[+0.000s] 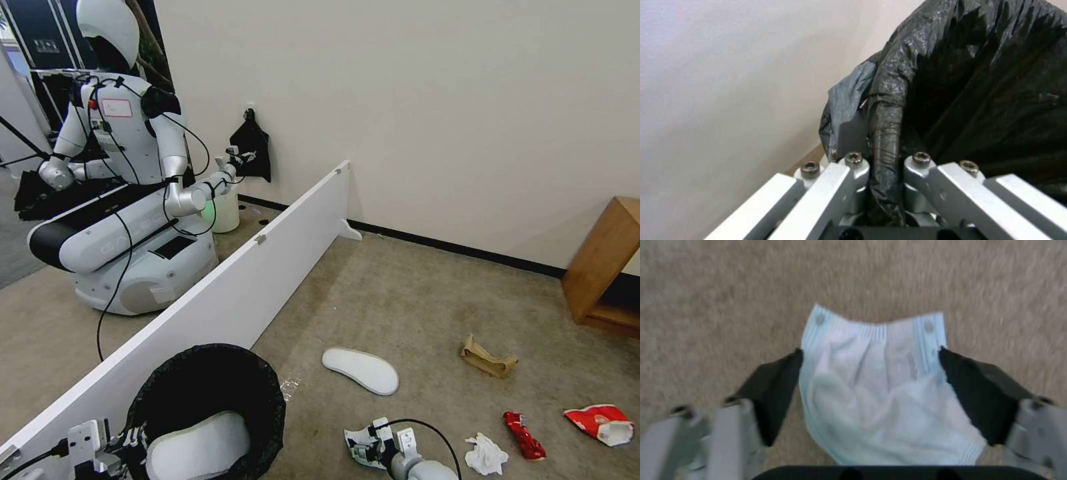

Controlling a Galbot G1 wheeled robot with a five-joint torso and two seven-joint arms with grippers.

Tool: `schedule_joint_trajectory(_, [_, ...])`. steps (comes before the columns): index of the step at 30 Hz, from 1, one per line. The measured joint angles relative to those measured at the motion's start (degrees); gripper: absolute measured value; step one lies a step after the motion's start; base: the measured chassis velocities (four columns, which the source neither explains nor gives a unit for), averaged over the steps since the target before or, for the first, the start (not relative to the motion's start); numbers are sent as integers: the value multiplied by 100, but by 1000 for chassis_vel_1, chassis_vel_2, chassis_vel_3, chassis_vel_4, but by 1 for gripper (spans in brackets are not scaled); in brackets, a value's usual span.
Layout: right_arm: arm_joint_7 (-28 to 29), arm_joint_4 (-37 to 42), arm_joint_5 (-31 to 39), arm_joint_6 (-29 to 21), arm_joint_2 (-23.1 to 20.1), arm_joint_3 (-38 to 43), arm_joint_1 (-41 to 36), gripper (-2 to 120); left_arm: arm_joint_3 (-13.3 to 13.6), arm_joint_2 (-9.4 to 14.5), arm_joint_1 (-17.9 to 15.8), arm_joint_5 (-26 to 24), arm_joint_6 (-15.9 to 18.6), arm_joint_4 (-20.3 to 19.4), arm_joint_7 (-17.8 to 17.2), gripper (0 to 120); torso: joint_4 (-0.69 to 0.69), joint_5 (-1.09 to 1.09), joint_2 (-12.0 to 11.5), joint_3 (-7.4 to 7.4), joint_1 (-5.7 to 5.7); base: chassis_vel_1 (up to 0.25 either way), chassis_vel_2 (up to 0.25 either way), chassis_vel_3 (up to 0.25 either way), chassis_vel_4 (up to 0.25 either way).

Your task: Pick up the trash bin, then pick up the garbage from the floor and place it into the trash bin.

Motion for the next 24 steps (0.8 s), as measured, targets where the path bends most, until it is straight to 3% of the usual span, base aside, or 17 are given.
schedule_joint_trajectory(4, [60, -69, 78, -140, 16, 22, -13, 57, 1, 4, 4, -3, 0, -12, -2, 4, 0, 0, 0, 0, 0, 0, 0, 0, 0])
schedule_joint_trajectory(8, [77, -84, 95, -167, 16, 38, -16, 50, 6, 4, 5, -4, 0, -14, -3, 4, 0, 0, 0, -1, 0, 0, 0, 0, 0])
schedule_joint_trajectory(12, [127, -101, 123, -269, 12, 102, -37, 29, 12, 10, 18, -7, 0, -21, -5, 4, 1, 0, 0, -2, 0, 0, 0, 0, 0])
schedule_joint_trajectory(19, [148, -51, 127, -318, -30, 156, -120, 6, 18, 19, 23, -9, 0, -42, -5, 4, 0, 0, 0, -2, 0, 0, 0, 0, 0])
schedule_joint_trajectory(24, [164, 35, 157, -380, -68, 180, -211, 0, 31, 19, 33, -9, 0, -58, -7, 4, 1, 0, 0, -1, -1, 0, 0, 0, 0])
